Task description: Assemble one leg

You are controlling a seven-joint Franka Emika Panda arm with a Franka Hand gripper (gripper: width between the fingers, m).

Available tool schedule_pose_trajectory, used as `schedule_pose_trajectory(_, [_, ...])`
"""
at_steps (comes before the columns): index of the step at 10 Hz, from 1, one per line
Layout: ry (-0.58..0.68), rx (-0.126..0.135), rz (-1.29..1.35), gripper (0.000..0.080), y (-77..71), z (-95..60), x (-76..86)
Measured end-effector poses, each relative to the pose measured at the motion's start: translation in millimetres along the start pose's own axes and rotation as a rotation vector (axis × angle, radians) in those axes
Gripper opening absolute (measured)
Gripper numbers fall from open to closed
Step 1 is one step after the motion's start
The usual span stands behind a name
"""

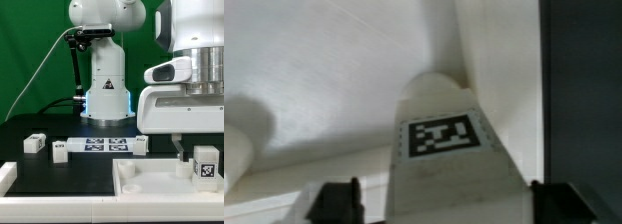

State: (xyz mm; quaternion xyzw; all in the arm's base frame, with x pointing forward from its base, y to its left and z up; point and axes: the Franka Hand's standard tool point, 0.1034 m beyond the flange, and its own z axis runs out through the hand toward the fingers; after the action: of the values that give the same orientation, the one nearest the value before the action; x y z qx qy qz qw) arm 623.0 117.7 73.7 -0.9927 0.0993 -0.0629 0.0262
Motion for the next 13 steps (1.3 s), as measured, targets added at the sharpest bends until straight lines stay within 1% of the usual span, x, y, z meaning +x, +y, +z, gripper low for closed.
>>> schedule_pose_trajectory(1, [0.000,0.000,0.000,0.0286,0.0,0.0,0.0])
schedule_pose_trajectory(4, [0.000,0.001,0.036,0.0291,0.4,0.1,0.1])
schedule_pose_trajectory(5, [0.003,0.015,0.148,0.0291,2.6,0.2,1.3])
schedule_pose_trajectory(6, [0.005,0.034,0.299,0.0291,5.1,0.3,1.7])
schedule_pose_trajectory(7, [-0.001,0.046,0.447,0.0291,6.8,0.0,1.8])
schedule_pose_trajectory(8, [-0.004,0.046,0.552,0.0291,7.3,0.1,1.4])
schedule_pose_trajectory(10, [-0.008,0.039,0.851,0.0291,5.6,0.4,-1.5])
schedule_pose_trajectory(11, [-0.012,0.042,1.004,0.0291,4.6,0.7,-2.8])
schedule_pose_trajectory(12, [-0.021,0.038,1.213,0.0291,2.6,0.7,-4.4])
schedule_pose_trajectory(13, [-0.023,0.032,1.351,0.0292,-0.7,0.8,-5.9])
